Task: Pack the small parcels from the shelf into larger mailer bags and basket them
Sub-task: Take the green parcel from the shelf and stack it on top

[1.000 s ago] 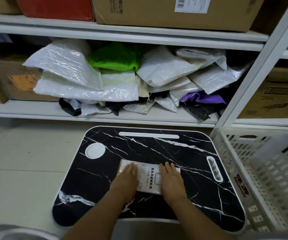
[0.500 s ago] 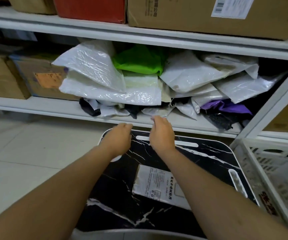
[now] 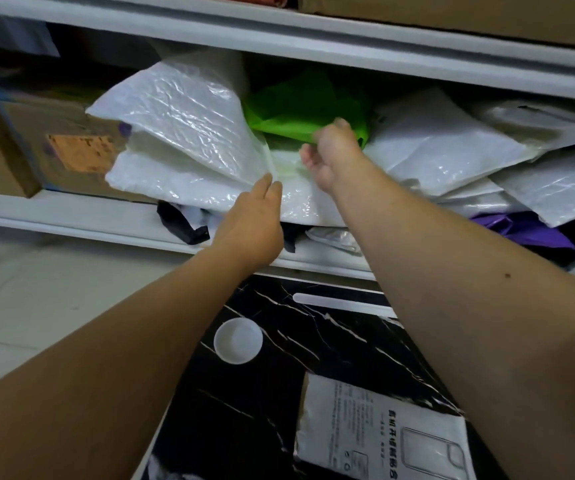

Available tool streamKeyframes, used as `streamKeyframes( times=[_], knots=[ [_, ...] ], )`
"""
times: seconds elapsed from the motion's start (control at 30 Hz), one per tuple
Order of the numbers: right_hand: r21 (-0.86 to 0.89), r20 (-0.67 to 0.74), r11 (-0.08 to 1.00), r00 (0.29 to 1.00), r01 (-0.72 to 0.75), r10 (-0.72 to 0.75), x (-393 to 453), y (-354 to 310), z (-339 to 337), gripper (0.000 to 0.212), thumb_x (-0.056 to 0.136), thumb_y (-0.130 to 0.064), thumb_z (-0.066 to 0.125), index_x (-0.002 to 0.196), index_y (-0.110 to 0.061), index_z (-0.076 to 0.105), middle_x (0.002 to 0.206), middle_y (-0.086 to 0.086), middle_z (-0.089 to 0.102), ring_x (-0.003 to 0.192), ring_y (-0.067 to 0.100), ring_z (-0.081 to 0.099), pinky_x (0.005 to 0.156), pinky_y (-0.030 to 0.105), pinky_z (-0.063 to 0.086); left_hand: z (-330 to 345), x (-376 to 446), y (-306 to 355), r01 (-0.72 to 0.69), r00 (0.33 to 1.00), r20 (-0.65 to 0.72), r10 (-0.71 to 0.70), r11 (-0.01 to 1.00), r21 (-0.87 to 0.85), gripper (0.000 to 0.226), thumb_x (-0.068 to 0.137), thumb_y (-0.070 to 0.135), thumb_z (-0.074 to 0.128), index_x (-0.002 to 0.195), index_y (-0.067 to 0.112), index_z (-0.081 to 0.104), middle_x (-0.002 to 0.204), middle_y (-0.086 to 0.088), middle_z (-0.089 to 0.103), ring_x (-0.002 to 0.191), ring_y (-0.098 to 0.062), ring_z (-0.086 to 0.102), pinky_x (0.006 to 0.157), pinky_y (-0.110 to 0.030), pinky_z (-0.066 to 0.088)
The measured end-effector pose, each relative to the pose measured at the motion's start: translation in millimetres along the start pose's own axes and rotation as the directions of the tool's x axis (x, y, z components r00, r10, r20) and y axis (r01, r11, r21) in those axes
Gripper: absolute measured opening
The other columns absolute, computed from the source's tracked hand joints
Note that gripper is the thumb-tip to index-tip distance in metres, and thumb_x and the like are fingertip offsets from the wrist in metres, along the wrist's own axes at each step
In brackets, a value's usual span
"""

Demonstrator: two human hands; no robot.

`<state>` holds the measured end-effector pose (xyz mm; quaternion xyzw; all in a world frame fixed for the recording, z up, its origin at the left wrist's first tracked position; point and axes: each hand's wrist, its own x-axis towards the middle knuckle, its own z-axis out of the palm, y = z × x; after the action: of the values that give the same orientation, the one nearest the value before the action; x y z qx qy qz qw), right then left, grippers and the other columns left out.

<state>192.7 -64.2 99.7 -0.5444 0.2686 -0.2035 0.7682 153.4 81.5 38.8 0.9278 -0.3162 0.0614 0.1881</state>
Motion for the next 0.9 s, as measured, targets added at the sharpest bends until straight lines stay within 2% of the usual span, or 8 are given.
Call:
streamKeyframes(
  times=[0.1,0.17,0.3,0.67,0.77,0.9],
  knots=[
    [0.009,-0.047,0.997,0.996,-0.071,0.071,12,0,-1,0.048,0.101,-0.005,0.031,0.146,-0.021,0.036,0.116,0.011,0.050,0.066,0.014,0.046,0.041,0.015,0.040,6,1,-2,0.001,1.000,0.003,-0.001,1.000,0.004,0.059,0.093,0.005,0.045,0.148,0.008,0.023,0.160,-0.005,0.010,0.134,-0.033,0.032,0.102,-0.045,0.037],
    [0.042,-0.074,0.994,0.991,-0.106,0.109,14,0,-2,0.042,0.101,-0.007,0.035,0.141,-0.017,0.044,0.118,0.011,0.054,0.065,0.013,0.050,0.038,0.012,0.038,6,2,-1,-0.002,1.000,-0.002,0.002,1.000,0.003,0.059,0.092,0.005,0.045,0.148,0.008,0.024,0.160,-0.005,0.010,0.133,-0.033,0.033,0.101,-0.045,0.037],
    [0.125,-0.101,0.986,0.987,-0.111,0.124,3,-4,-8,0.040,0.101,-0.003,0.030,0.136,-0.010,0.047,0.080,0.005,0.053,0.061,0.008,0.050,0.047,0.016,0.030,1,1,4,0.008,1.000,0.026,-0.008,1.000,-0.013,0.060,0.092,0.005,0.048,0.147,0.007,0.024,0.161,-0.005,0.008,0.133,-0.033,0.034,0.101,-0.044,0.036],
    [0.055,-0.067,0.998,0.998,0.023,-0.019,-75,-22,-32,0.050,0.098,0.000,0.032,0.144,-0.019,0.041,0.075,0.000,0.048,0.059,0.011,0.038,0.052,0.021,0.027,-10,-15,19,0.076,0.984,0.159,-0.075,0.997,0.002,0.051,0.093,0.010,0.048,0.140,-0.001,0.031,0.158,-0.015,0.013,0.131,-0.041,0.037,0.103,-0.044,0.034],
    [0.061,-0.071,0.997,0.996,0.052,-0.047,-105,-24,-44,0.052,0.097,0.002,0.034,0.144,-0.017,0.042,0.081,0.000,0.050,0.062,0.008,0.041,0.054,0.021,0.029,-16,-26,25,0.118,0.989,0.105,-0.103,0.982,-0.151,0.038,0.092,0.004,0.041,0.130,-0.003,0.043,0.144,-0.021,0.036,0.125,-0.039,0.043,0.097,-0.040,0.037],
    [0.120,-0.137,0.992,0.990,0.039,-0.022,-144,-23,-67,0.042,0.097,0.000,0.039,0.133,-0.014,0.054,0.080,-0.001,0.052,0.060,0.007,0.041,0.055,0.020,0.031,-34,-48,40,0.313,0.949,0.084,-0.304,0.868,-0.386,0.034,0.099,0.010,0.033,0.129,-0.001,0.046,0.132,-0.023,0.050,0.120,-0.036,0.047,0.092,-0.035,0.037]
  ],
)
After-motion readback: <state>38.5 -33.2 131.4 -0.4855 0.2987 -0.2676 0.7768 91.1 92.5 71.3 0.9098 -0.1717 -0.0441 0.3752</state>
